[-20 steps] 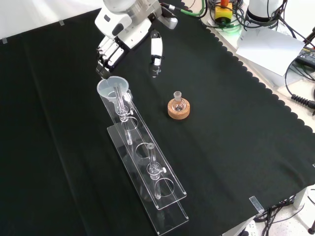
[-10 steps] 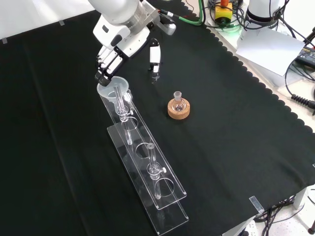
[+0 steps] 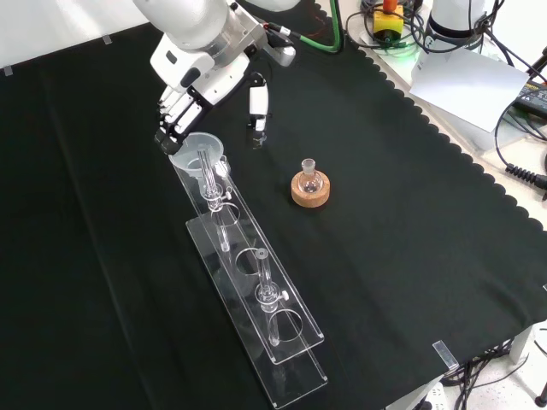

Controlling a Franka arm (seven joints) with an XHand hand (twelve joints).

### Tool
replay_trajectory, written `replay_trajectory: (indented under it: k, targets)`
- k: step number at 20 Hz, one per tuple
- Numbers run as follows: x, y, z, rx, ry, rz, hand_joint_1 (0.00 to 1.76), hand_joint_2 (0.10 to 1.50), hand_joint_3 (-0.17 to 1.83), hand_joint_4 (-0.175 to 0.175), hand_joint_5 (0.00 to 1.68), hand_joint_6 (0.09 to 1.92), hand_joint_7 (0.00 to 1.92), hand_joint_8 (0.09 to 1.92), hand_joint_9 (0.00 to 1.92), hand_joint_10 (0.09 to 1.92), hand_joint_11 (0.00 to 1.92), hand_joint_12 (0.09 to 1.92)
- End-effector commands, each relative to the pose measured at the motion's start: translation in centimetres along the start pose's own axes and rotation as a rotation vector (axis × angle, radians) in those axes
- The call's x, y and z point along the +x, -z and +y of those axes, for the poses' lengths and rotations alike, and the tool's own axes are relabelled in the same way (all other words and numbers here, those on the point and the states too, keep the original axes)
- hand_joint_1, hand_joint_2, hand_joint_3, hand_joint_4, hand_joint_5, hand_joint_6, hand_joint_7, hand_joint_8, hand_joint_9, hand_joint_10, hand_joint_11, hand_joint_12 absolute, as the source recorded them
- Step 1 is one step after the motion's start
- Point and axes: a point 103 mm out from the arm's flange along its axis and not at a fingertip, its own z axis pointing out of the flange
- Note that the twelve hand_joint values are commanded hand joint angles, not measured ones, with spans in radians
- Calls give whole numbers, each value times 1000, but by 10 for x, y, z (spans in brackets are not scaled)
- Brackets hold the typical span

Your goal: Pick up the funnel from the transparent funnel stand.

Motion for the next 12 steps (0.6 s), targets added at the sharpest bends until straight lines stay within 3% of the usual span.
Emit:
replay_trajectory:
  k: [1,12]
  targets:
    - [-4,-5,12,23,-3,-2,641,782,136,-109,41,87,0,488,113,912,282,1486]
    - [-9,-10,23,10,-5,-6,642,786,144,-106,54,87,0,506,118,912,288,1483]
